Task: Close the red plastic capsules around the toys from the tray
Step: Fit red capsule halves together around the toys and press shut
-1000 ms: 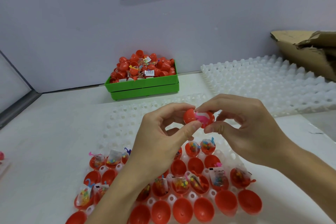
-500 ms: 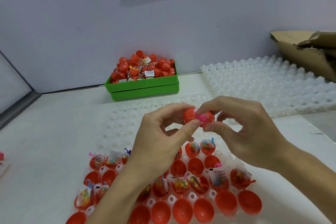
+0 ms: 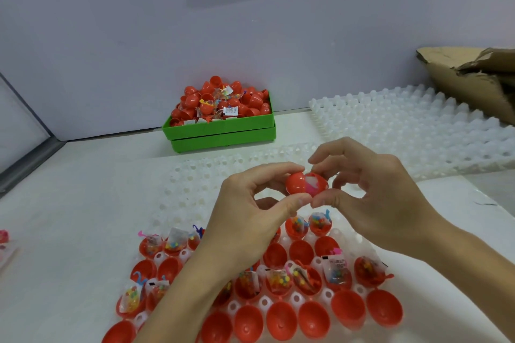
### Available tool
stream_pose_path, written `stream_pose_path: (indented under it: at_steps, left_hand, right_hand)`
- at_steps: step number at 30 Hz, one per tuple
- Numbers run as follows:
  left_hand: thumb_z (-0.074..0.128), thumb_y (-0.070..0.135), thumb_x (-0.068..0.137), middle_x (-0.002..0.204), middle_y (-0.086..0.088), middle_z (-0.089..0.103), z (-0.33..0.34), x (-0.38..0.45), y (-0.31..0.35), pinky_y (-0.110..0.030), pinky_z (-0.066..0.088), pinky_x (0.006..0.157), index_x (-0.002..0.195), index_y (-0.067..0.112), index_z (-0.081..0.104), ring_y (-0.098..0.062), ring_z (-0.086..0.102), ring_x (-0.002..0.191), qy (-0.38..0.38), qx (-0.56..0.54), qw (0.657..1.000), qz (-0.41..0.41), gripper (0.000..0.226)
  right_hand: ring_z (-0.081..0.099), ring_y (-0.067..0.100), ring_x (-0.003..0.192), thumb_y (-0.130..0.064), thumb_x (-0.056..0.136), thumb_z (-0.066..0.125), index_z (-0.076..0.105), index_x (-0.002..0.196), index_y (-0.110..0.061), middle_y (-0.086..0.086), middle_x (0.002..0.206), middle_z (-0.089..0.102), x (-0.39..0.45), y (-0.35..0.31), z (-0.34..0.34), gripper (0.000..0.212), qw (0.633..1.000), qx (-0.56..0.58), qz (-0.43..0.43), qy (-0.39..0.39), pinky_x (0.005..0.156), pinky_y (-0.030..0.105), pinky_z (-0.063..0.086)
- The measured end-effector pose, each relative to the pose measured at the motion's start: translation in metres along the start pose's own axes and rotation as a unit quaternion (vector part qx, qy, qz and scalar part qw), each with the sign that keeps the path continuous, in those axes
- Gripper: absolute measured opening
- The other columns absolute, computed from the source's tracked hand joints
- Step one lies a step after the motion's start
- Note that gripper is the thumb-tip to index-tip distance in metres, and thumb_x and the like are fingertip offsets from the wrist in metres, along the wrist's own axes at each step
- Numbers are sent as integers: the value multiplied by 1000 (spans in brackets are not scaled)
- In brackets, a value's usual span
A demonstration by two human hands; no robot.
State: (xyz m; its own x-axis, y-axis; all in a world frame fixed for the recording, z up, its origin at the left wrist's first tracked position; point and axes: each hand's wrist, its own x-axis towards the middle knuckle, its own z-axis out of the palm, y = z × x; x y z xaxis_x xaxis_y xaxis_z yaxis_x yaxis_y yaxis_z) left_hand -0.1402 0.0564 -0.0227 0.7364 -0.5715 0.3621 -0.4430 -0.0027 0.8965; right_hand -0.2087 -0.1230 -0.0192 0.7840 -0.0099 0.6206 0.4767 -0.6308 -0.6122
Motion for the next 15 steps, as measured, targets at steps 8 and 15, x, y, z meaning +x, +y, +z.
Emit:
stream_pose_path:
  at_steps: [8, 15]
  left_hand:
    - [75, 14, 83, 91, 2, 74, 0, 1, -3, -29, 60, 66, 110, 19, 73, -18, 69, 86, 2, -17, 1000, 5, 27]
    - [73, 20, 84, 87, 5, 71, 1, 1, -5, -31, 61, 65, 108, 23, 72, -17, 69, 80, 16, -1, 1000, 17, 24]
  right_hand:
    - [70, 20, 83, -16, 72, 82, 71, 100, -13, -9, 89, 72, 0, 1, -2, 30, 996, 91, 16, -13, 68, 31, 57]
    - [73, 17, 83, -3, 74, 79, 71, 104, -19, -8, 91, 74, 0, 2, -1, 35, 994, 105, 22, -9, 73, 28, 59]
